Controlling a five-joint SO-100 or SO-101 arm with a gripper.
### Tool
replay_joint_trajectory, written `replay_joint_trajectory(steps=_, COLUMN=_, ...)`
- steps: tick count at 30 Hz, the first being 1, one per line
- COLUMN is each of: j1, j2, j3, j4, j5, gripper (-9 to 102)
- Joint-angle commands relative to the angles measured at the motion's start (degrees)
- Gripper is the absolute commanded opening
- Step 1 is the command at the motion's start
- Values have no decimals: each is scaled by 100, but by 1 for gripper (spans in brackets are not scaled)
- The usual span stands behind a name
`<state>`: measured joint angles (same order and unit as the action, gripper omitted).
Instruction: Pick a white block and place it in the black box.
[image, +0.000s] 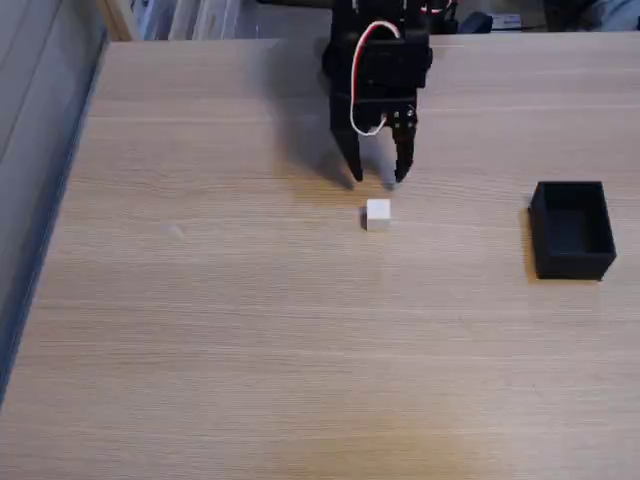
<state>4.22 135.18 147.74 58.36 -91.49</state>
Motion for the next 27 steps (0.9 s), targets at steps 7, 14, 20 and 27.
replay_joint_trajectory(steps=7, j1=132, j2=-527, j3=-70, j4=-545, j5=-193, gripper=28)
replay_joint_trajectory(steps=14, j1=132, j2=-940, j3=-176, j4=-940, j5=-185, gripper=28)
replay_joint_trajectory(steps=20, j1=88, j2=-1327, j3=-483, j4=-1037, j5=-176, gripper=28)
replay_joint_trajectory(steps=27, j1=97, j2=-1881, j3=-914, j4=-1187, j5=-114, gripper=27)
